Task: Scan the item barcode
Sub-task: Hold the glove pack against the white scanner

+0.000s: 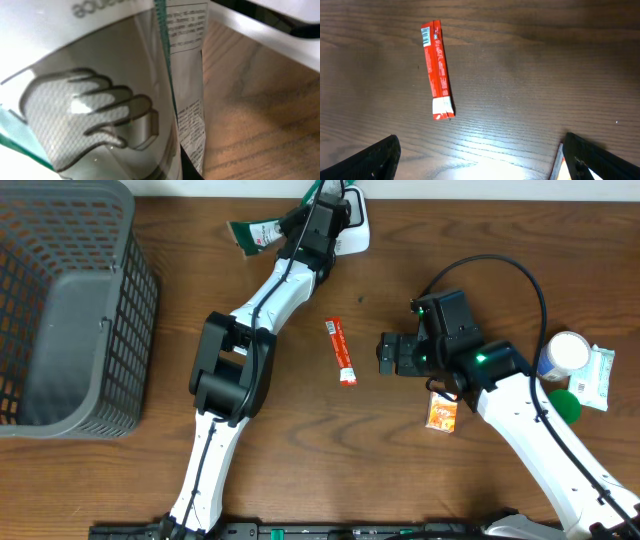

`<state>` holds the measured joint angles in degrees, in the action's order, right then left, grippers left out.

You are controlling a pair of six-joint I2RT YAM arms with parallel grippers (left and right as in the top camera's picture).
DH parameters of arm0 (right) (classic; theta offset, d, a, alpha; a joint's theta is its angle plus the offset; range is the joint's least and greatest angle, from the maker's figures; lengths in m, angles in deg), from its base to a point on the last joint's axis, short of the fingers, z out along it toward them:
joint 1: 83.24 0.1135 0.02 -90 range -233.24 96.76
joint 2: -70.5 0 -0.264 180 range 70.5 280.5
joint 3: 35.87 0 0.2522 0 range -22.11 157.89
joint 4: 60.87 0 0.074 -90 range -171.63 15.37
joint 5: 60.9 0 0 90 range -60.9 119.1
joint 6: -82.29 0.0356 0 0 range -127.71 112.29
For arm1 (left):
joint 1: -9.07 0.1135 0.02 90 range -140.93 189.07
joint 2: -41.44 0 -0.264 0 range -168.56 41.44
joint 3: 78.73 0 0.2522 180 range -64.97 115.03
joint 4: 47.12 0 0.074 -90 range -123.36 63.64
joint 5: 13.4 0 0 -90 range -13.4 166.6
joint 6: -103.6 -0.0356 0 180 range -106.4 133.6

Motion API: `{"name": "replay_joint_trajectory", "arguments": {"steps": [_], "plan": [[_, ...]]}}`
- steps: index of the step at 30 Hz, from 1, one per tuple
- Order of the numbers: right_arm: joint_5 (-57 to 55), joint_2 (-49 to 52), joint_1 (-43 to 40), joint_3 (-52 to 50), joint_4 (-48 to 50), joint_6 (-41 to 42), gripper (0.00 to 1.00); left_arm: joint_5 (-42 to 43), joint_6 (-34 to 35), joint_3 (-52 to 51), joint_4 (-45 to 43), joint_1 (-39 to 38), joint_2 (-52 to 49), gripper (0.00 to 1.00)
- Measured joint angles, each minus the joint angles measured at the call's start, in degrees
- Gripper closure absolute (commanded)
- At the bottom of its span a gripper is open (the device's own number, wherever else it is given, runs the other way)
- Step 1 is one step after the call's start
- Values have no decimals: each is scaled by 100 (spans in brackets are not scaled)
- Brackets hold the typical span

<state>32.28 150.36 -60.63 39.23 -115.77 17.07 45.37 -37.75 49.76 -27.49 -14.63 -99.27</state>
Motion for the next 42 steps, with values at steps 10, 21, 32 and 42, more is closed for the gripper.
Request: {"name": "replay_joint_trajectory", "arguments": {"steps": [10,21,32,42], "plan": [[0,2,0,0,0,-2,1,-74,-107,0,50,-48,0,93],[0,2,0,0,0,-2,1,-625,-1294,-7,-1104,-127,0,93],[0,0,0,0,0,-2,1,-680,-1705,-7,-785,-136,0,93],[0,2,0,0,0,-2,1,-664,-1705,-42,-348,-229,0,93]]}}
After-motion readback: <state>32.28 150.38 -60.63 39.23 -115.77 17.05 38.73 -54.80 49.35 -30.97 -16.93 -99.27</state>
